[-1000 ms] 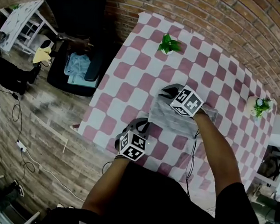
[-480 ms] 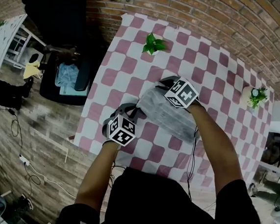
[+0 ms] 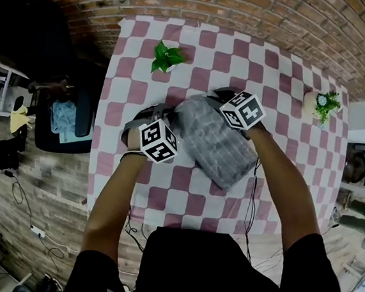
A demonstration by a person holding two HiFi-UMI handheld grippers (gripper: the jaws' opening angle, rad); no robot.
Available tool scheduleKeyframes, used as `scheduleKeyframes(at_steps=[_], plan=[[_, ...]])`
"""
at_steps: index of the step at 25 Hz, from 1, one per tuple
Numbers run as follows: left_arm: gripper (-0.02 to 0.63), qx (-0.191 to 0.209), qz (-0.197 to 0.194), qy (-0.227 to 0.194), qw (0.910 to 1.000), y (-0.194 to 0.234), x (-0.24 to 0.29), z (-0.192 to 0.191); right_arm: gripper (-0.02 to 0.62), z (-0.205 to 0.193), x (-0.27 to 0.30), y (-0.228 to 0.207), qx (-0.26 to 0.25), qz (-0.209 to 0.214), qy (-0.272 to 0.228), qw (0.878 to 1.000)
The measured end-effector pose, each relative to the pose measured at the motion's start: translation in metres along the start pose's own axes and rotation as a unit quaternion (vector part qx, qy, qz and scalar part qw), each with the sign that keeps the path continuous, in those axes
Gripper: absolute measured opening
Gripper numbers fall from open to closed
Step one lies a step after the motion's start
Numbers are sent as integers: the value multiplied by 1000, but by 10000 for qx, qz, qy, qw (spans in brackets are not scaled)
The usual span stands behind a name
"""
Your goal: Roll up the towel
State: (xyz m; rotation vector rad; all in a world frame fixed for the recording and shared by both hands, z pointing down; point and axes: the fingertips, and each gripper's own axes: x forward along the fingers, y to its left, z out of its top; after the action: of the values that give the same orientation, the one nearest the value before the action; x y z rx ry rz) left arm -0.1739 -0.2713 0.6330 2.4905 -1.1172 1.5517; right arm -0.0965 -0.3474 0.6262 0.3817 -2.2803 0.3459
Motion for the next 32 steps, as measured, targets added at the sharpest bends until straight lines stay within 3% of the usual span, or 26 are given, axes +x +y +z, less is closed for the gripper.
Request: scheduleKeyframes(at_steps=[7, 11, 14, 16, 18, 19, 22, 25, 29, 32], plan=[[12, 1196, 115, -117, 9927, 21, 53, 73, 78, -32, -50, -67, 711, -1001, -361, 9918], [14, 1568, 299, -217, 9869, 27, 80, 112, 83, -45, -84, -100, 1043, -1598, -841, 9780], [43, 1401, 469, -239, 9887, 34, 94, 127, 113, -56, -102, -120, 1287, -1926, -1162, 9658], [162, 1011, 531, -342, 9929, 37, 92, 130, 145, -63, -112, -123, 1333, -2004, -1290, 9620], [213, 589, 571, -456, 9956, 38, 80, 128, 219, -69, -127, -121, 1260, -2063, -1450, 9595], [268, 402, 557, -514, 9963, 36, 72, 126, 233, -72, -136, -118, 1181, -2076, -1551, 9586], [317, -118, 401, -1048, 9936, 14, 35, 126, 292, -74, -167, -91, 932, -1805, -2040, 9577], [339, -458, 9, -1432, 9886, -35, -8, 121, 295, -89, -187, -39, 750, -1056, -2277, 9651], [332, -730, -787, -1466, 9834, -121, -42, 105, 298, -133, -181, 44, 226, -55, -1667, 9857], [331, -942, -1163, -1230, 9811, -175, -53, 91, 305, -168, -173, 82, -132, 161, -1043, 9943]])
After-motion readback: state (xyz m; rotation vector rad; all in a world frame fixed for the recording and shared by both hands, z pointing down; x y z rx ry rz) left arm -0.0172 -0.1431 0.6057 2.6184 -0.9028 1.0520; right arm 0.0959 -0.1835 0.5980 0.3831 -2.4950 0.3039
